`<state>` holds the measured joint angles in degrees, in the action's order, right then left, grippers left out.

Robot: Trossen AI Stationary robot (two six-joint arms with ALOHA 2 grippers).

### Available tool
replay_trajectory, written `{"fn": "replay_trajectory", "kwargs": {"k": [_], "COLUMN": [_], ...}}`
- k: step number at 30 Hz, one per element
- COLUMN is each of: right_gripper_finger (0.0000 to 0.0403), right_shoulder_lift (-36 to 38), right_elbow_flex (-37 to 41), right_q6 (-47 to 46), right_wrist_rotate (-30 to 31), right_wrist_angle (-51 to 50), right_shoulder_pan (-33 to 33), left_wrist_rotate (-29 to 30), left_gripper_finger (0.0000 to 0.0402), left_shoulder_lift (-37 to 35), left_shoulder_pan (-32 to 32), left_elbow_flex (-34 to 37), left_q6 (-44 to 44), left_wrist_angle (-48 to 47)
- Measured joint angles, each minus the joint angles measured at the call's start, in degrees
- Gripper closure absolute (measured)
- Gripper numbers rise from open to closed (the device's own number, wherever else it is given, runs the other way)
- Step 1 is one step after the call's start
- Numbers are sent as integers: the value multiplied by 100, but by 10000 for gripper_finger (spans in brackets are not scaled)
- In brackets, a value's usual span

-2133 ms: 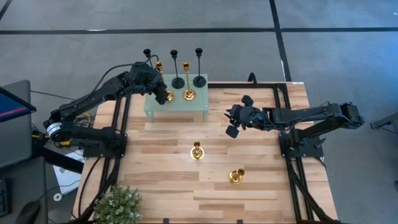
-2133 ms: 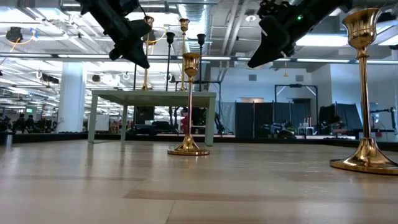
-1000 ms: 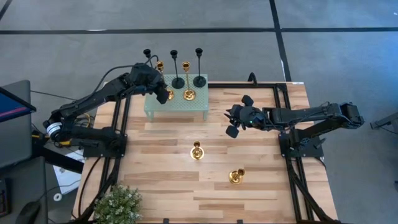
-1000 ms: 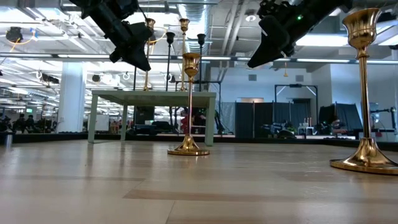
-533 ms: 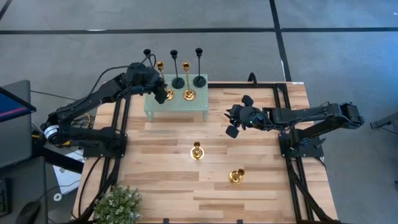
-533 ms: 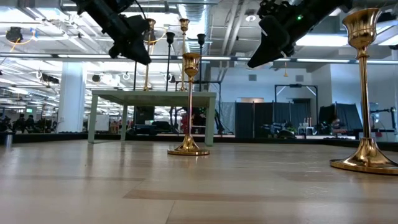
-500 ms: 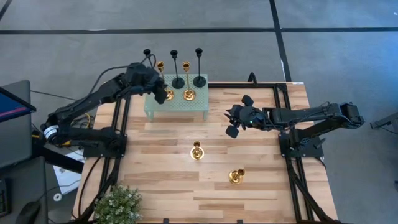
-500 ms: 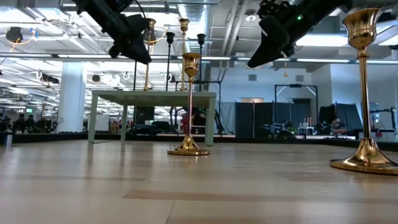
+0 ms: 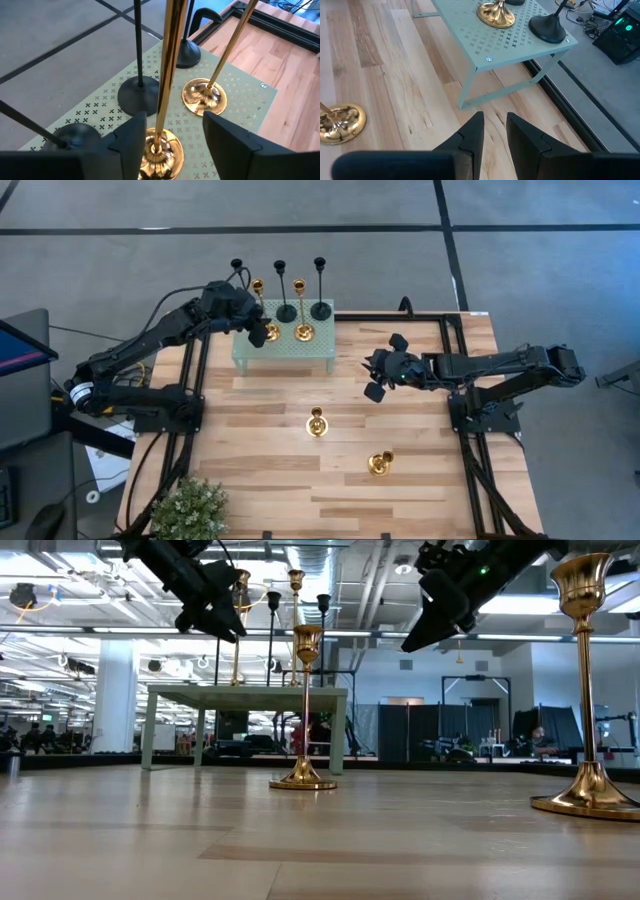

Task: Pick & Place candle stick holders
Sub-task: Put the gold candle holder on the shelf

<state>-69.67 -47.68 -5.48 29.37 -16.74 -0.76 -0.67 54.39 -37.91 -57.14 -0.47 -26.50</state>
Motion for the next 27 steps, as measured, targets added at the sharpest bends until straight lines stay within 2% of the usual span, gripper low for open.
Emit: {"fn": "replay_trajectory", "kwargs": {"k": [8, 12, 19, 23, 27], "right_gripper_finger": [329, 329, 329, 329, 329], "right_shoulder_lift": [0, -1, 0, 48, 125], "right_elbow_flex": [0, 0, 0, 2, 3], "right_q6": [-8, -12, -12, -10, -12], "right_wrist_rotate": [-8, -264, -300, -377, -405], "right_wrist_angle": [-4, -14, -129, -163, -357], "right_shoulder_pan": [1, 5, 5, 5, 5], "left_wrist_rotate": [-2, -2, -56, -595, -1543], "left_gripper_finger": [174, 171, 170, 170, 170], "left_shoulder_lift": [-2, -57, -275, -490, -715], "left_shoulder_pan": [2, 2, 46, 46, 49], "left_elbow_flex": [0, 0, 0, 0, 0], "left_q6": [0, 0, -388, -762, -1080], "left_wrist_angle": [-57, -161, -162, -158, -156]}}
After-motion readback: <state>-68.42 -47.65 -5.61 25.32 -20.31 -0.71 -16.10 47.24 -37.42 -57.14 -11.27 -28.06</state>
